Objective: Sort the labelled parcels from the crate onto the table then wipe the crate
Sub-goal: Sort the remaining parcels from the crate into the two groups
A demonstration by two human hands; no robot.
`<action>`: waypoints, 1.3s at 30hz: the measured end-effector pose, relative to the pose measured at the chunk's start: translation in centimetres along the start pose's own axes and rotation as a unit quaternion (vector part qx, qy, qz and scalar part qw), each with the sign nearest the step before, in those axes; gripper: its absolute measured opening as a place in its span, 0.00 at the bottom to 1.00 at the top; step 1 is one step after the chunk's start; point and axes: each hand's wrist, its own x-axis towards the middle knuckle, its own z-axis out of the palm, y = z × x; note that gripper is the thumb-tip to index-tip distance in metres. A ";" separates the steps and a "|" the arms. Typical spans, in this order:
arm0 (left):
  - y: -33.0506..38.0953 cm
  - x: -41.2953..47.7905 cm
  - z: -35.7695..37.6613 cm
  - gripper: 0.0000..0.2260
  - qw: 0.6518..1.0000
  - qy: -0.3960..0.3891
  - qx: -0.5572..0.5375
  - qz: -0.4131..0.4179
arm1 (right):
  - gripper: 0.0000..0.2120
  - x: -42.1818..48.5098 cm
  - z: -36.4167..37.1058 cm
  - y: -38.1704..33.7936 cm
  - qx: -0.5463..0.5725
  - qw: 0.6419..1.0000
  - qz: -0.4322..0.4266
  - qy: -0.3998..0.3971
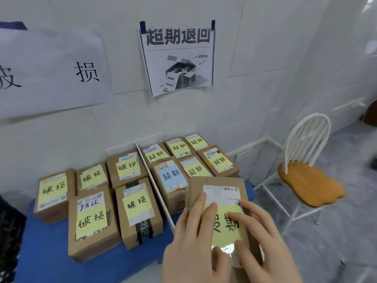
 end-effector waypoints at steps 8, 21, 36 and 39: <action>-0.1 7.4 2.4 0.31 0.999 0.020 0.033 -0.037 | 0.25 8.4 -0.7 4.4 0.029 0.998 -0.025 -0.040; -12.5 27.2 -3.7 0.30 0.981 0.160 0.028 -0.103 | 0.21 36.2 11.0 4.9 0.136 0.964 -0.159 -0.165; -19.2 26.3 -0.9 0.25 0.980 0.136 0.021 -0.144 | 0.20 36.1 18.0 8.8 0.132 0.958 -0.153 -0.202; -19.4 26.6 -1.0 0.25 0.976 0.121 0.003 -0.179 | 0.19 36.7 18.5 8.8 0.136 0.956 -0.137 -0.221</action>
